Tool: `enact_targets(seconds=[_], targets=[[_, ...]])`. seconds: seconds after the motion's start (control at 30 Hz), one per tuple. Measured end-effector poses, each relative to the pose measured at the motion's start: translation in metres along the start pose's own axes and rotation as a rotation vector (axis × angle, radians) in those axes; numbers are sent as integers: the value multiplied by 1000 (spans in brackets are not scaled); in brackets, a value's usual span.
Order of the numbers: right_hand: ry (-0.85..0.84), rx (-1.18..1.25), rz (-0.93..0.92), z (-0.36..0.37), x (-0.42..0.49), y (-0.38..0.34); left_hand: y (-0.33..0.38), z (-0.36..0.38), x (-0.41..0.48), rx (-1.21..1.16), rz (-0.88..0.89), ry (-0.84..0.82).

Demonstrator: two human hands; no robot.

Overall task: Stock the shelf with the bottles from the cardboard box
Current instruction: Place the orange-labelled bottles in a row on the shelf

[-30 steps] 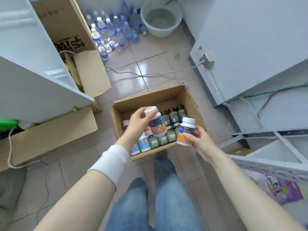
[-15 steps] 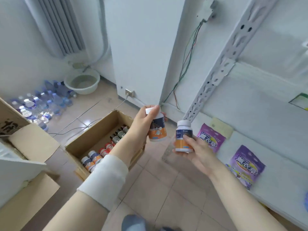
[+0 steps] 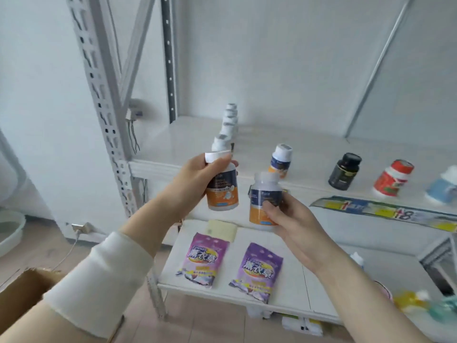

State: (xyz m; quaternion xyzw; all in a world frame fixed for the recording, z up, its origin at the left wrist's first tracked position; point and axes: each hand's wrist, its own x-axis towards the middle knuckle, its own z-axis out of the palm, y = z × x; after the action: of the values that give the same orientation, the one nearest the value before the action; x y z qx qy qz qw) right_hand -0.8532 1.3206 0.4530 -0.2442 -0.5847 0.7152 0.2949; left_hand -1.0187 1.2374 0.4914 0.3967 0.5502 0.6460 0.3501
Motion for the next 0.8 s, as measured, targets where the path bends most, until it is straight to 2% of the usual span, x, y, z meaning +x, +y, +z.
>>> enact_targets(seconds=[0.23,0.33,0.43,0.67,0.8], targets=[[76,-31,-156,-78,12,-65,31,77,72,-19,91,-147],[104,-42,-163,-97,33,-86,36,89,112,100,104,-168],[138,-105,-161,-108,66,-101,35,92,157,219,71,-194],[145,-203,-106,-126,172,-121,36,75,281,327,60,-241],[172,-389,-59,-134,232,-118,23,66,350,450,53,-241]])
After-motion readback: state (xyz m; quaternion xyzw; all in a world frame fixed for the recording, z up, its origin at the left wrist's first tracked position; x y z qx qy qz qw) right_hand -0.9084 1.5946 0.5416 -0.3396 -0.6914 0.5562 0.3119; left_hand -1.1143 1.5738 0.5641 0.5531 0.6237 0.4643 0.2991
